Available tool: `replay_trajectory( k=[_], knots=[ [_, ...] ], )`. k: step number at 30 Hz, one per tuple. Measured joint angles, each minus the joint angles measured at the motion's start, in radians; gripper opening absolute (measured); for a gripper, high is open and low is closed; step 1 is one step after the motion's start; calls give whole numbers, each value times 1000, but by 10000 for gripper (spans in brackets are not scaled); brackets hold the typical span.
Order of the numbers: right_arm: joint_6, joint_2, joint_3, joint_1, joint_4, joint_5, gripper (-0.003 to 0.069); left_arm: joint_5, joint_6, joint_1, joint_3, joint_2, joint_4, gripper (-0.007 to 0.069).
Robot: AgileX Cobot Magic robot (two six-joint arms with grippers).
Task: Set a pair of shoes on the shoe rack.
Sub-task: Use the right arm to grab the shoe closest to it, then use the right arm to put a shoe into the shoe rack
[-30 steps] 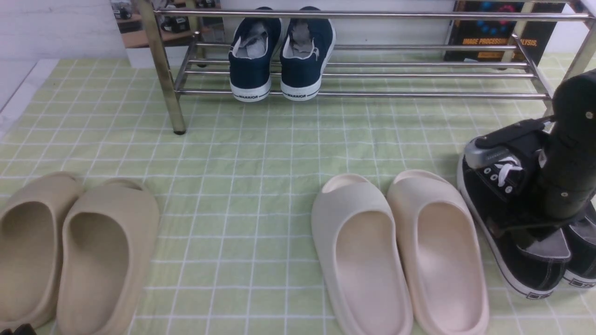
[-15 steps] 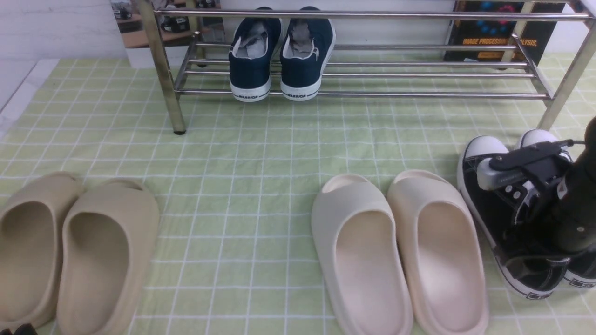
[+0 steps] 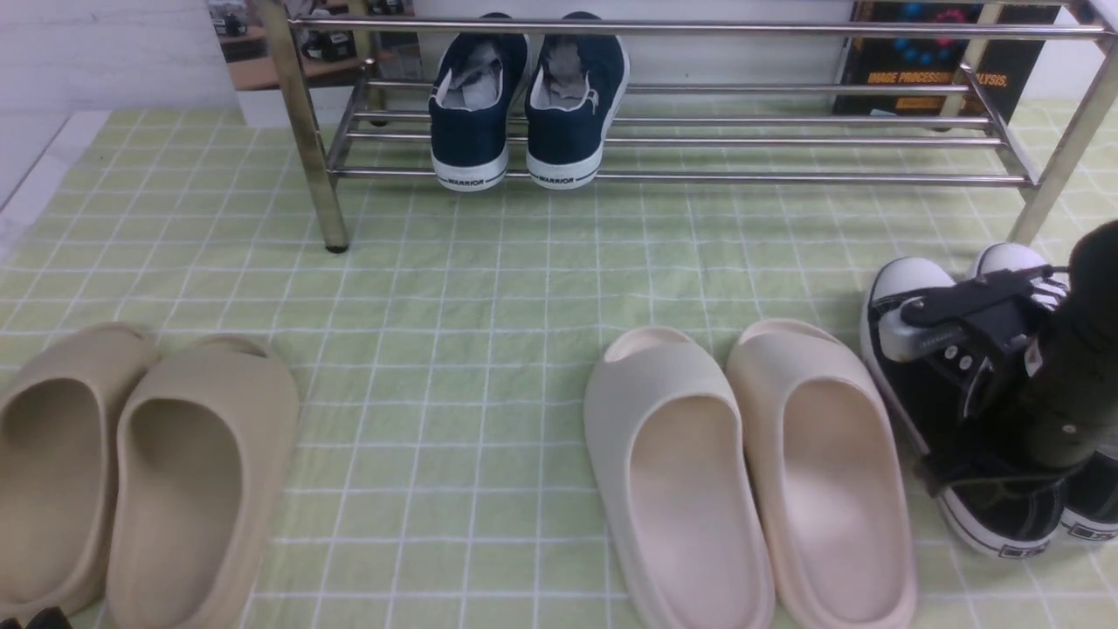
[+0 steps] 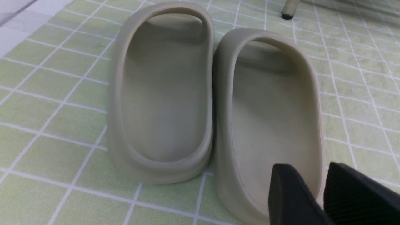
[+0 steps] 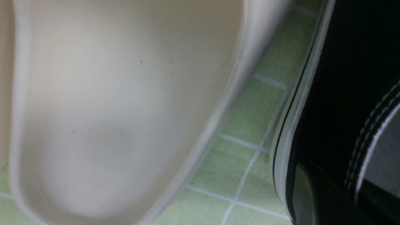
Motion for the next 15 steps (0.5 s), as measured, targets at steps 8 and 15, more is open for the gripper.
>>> replay_trajectory(
  k=[8,15],
  knots=[
    [-16,-57,-205,1,31,161,20,0,0,0,0,0,0,200],
    [-67,-18,-318,1,52,175,20,0,0,0,0,0,0,207]
  ],
)
